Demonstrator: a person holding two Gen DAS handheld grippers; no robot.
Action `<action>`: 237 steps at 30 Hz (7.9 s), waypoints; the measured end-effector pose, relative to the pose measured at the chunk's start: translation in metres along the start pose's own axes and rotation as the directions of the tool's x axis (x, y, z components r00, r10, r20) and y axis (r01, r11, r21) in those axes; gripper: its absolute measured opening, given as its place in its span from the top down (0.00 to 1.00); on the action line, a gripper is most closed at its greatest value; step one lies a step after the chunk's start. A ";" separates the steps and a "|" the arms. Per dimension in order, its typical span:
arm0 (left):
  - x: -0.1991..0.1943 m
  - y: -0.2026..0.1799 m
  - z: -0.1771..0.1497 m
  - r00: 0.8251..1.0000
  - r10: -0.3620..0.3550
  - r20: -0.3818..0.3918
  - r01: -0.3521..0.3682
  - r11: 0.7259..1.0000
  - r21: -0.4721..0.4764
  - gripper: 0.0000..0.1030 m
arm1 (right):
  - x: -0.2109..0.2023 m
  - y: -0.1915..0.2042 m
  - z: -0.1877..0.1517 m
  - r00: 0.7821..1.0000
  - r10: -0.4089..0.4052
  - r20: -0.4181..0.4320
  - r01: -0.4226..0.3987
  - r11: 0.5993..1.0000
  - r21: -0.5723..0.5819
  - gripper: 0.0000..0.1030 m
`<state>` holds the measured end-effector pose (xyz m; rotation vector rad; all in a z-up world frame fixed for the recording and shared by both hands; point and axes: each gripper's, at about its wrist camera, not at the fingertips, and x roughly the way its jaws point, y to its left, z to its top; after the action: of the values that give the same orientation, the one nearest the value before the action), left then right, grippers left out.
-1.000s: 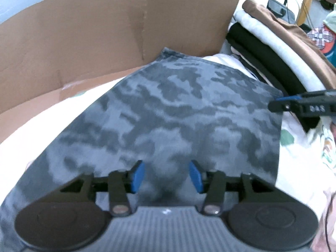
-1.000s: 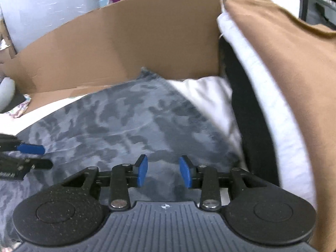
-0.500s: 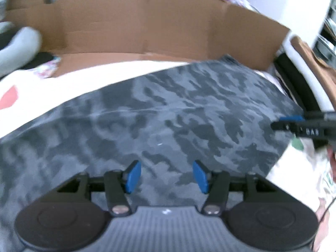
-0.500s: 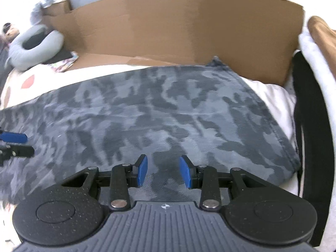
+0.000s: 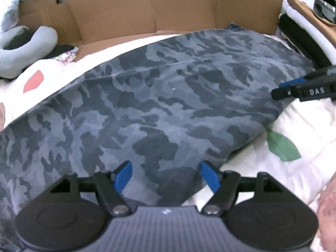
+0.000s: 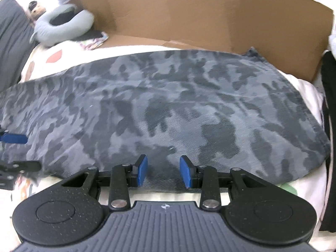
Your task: Fold clothes
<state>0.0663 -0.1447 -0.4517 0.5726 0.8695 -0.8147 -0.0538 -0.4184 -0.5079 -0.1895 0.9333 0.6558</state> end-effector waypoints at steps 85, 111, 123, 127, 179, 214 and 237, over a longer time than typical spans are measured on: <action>-0.039 0.192 -0.174 0.992 0.102 0.078 0.040 0.331 -0.943 0.58 | 0.017 -0.058 -0.008 0.995 -0.088 -0.044 0.093 0.990 0.108 0.60; -0.072 0.186 -0.130 0.963 0.128 -0.239 -0.258 0.702 -0.664 0.92 | 0.021 -0.080 -0.001 0.996 -0.082 -0.045 0.088 0.982 0.164 0.63; -0.081 0.188 -0.129 0.966 0.132 -0.223 -0.248 0.722 -0.646 0.92 | -0.025 -0.097 -0.008 1.000 0.003 0.018 -0.009 0.951 0.310 0.62; -0.085 0.190 -0.126 0.968 0.129 -0.216 -0.241 0.715 -0.656 0.92 | -0.029 -0.109 -0.025 1.000 0.009 0.020 -0.016 0.919 0.393 0.60; -0.136 0.214 -0.061 0.963 0.169 -0.208 -0.261 0.764 -0.589 0.92 | -0.035 -0.209 0.055 0.968 -0.148 0.201 -0.049 0.678 0.734 0.96; -0.186 0.141 -0.078 0.962 0.159 -0.222 -0.258 0.796 -0.548 0.93 | -0.234 -0.233 -0.043 0.995 -0.076 0.071 -0.008 0.620 0.784 0.96; -0.187 0.157 -0.075 0.962 0.115 -0.246 -0.237 0.798 -0.554 0.93 | -0.280 -0.241 -0.146 0.979 -0.074 -0.190 0.198 0.557 0.806 0.96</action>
<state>0.0888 0.0711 -0.3162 0.1847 1.1710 -0.2851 -0.1262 -0.7943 -0.4020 0.5524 1.2590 -0.0062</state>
